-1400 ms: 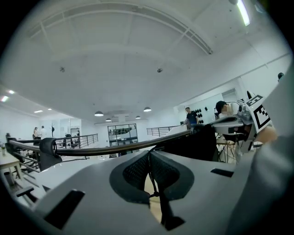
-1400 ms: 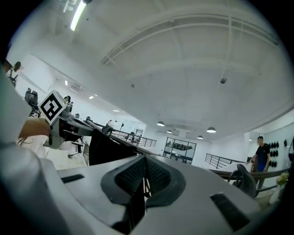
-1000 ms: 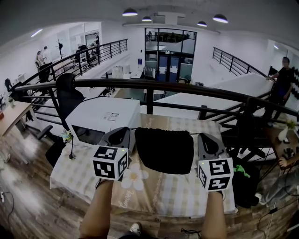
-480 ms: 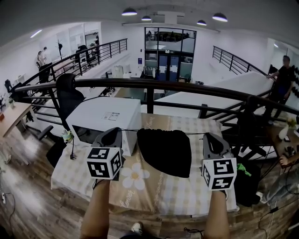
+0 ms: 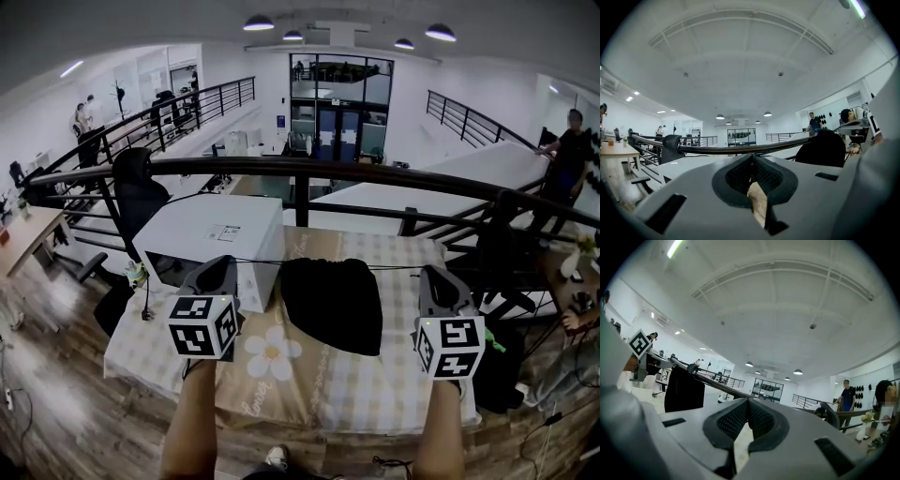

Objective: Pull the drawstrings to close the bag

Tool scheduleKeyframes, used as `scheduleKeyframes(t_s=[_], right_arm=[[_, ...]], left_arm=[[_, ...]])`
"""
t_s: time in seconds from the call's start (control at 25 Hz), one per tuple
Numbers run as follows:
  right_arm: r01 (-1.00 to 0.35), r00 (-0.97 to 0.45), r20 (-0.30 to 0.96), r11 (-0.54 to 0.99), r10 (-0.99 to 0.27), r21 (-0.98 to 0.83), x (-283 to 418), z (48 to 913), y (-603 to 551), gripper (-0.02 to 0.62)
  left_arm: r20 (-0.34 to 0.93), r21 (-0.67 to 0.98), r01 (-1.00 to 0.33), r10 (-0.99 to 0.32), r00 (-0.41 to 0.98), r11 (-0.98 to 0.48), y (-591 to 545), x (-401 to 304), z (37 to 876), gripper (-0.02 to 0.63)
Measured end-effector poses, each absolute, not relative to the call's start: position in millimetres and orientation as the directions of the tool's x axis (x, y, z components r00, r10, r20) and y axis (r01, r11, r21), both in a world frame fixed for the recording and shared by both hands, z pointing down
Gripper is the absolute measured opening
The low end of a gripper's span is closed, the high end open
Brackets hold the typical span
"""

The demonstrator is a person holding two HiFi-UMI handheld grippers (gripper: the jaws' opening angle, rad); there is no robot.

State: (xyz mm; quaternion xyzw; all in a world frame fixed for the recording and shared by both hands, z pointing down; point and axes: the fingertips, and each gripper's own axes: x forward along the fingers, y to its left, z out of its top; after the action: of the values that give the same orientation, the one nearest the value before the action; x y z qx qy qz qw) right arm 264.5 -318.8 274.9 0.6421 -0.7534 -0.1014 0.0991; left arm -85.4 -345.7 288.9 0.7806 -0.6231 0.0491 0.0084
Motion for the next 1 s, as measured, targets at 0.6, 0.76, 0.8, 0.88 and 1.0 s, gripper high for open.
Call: scheduleKeyframes(t_s=[0.6,0.76,0.8,0.88,1.0], right_arm=[[-0.972,-0.120,0.004,0.118,-0.993,0.202,292,276,-313,0.020],[-0.977,-0.113,0.000,0.111,-0.994,0.183,298,275,-311,0.020],[-0.978,-0.112,-0.002,0.110,-0.994,0.177,299,275,-311,0.020],[-0.981,-0.115,-0.006,0.112,-0.993,0.158,302,274,-309,0.020],[-0.983,-0.116,-0.012,0.113,-0.993,0.146,303,272,-308,0.020]], left_arm=[[0.077,-0.059,-0.978,-0.977,0.197,-0.201,-341,-103,284,0.025],[0.077,-0.062,-0.977,-0.977,0.198,-0.203,-341,-107,283,0.025],[0.078,-0.065,-0.977,-0.977,0.199,-0.204,-341,-107,283,0.025],[0.080,-0.068,-0.976,-0.976,0.201,-0.207,-340,-106,283,0.025],[0.079,-0.063,-0.976,-0.976,0.201,-0.206,-339,-107,284,0.025]])
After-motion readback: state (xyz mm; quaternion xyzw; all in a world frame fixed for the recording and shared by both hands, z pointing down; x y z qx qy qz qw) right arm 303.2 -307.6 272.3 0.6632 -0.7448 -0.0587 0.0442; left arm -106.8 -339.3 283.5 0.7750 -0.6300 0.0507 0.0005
